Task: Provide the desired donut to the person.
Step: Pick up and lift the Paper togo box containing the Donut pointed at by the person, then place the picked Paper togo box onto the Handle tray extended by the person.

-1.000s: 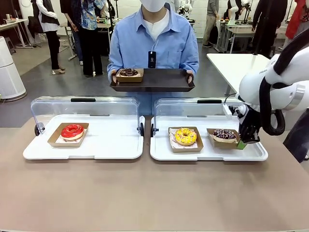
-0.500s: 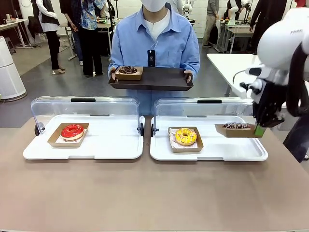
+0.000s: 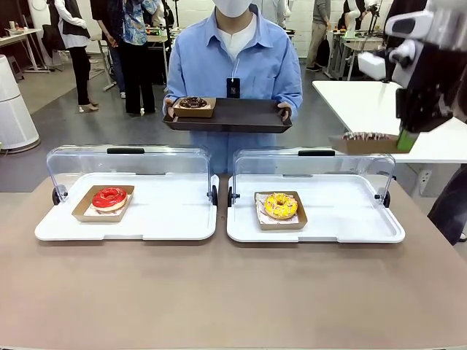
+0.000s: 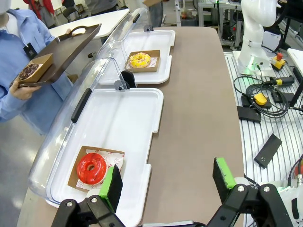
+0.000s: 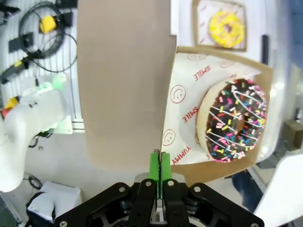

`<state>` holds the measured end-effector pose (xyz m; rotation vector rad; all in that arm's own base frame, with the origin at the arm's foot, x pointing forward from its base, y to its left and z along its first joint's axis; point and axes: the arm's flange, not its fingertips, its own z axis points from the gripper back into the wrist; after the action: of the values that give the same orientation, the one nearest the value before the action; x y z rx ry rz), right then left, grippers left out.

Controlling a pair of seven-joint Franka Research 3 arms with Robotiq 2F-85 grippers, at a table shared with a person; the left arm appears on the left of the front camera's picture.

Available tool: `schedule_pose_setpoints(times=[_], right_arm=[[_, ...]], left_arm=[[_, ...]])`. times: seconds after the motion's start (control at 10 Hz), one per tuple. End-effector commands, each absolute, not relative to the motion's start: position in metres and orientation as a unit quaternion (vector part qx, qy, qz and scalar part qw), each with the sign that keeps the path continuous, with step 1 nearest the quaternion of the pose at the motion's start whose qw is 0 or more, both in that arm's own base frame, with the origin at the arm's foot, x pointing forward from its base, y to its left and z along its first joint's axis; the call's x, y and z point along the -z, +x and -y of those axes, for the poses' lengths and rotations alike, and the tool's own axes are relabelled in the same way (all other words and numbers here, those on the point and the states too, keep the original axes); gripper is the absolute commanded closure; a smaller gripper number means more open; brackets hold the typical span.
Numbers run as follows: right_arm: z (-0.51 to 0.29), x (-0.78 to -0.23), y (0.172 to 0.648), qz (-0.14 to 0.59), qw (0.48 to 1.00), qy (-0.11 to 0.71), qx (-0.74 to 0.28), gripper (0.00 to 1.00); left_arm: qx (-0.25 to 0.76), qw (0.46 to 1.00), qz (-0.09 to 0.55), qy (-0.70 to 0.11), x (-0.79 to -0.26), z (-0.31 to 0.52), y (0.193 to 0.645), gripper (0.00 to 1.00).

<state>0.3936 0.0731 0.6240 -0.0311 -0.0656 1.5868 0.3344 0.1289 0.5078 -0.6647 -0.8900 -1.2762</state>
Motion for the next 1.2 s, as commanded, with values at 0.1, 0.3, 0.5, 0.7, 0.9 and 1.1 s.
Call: schedule_pose_setpoints(times=[0.1,0.3,0.5,0.7,0.9,1.1], right_arm=[[-0.081,-0.656,0.394,0.028,0.707,-0.035,-0.706,1.00],[-0.076,-0.650,0.395,0.038,0.691,-0.024,-0.722,1.00],[-0.079,-0.661,0.390,0.046,0.700,-0.025,-0.712,1.00],[-0.079,-0.661,0.390,0.046,0.700,-0.025,-0.712,1.00],[-0.079,-0.661,0.390,0.046,0.700,-0.025,-0.712,1.00],[-0.079,-0.661,0.390,0.046,0.700,-0.025,-0.712,1.00]], left_arm=[[0.562,0.660,0.399,-0.299,-0.508,-0.130,0.334,0.00],[0.562,0.660,0.399,-0.299,-0.508,-0.130,0.334,0.00],[0.562,0.660,0.399,-0.299,-0.508,-0.130,0.334,0.00],[0.562,0.660,0.399,-0.299,-0.508,-0.130,0.334,0.00],[0.562,0.660,0.399,-0.299,-0.508,-0.130,0.334,0.00],[0.562,0.660,0.399,-0.299,-0.508,-0.130,0.334,0.00]])
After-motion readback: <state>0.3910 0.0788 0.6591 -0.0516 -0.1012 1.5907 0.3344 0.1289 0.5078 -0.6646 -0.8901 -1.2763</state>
